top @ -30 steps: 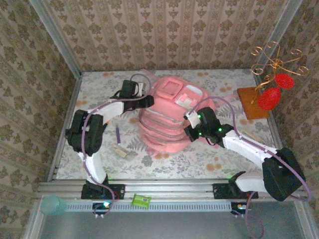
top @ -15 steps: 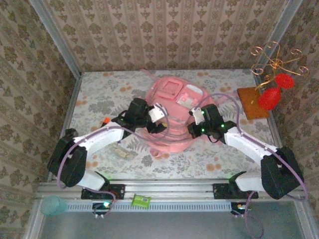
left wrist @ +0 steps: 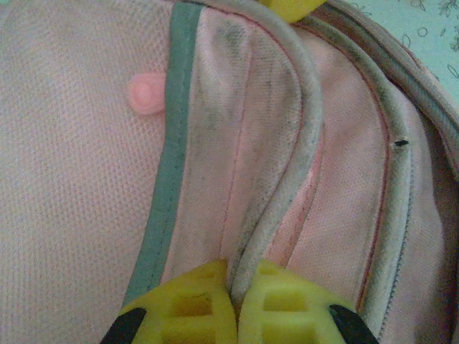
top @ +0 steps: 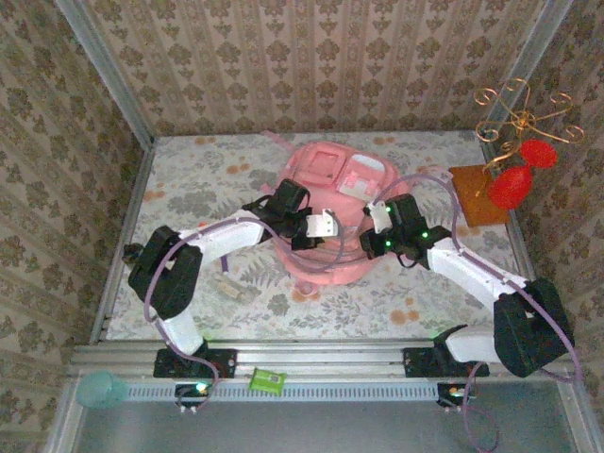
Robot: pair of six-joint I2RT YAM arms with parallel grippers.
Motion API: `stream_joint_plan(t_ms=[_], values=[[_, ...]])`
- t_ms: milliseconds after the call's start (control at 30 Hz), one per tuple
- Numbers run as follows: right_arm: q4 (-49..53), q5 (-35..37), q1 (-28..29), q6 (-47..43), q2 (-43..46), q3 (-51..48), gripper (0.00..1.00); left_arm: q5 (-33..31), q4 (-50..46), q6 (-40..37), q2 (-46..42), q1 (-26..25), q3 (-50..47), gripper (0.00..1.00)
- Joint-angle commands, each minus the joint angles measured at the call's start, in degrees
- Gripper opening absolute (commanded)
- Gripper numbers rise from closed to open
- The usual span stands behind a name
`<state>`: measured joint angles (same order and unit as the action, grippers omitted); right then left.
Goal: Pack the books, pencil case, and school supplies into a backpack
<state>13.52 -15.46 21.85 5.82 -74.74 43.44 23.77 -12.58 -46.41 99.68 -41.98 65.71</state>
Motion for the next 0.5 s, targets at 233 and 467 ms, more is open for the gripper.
stream_joint_plan(t_ms=[233,467], values=[[-3.68,-4.57,1.94,2.14,7.82,-5.81,0.0,-7.2,8.9,14.34,-0.03,-0.56,-1.97,0.0],[-7.51,-7.29,6.3,4.1,10.64,-8.52,0.0,-11.79,8.96,20.85,-1.45,-1.05,-1.66,0.0]])
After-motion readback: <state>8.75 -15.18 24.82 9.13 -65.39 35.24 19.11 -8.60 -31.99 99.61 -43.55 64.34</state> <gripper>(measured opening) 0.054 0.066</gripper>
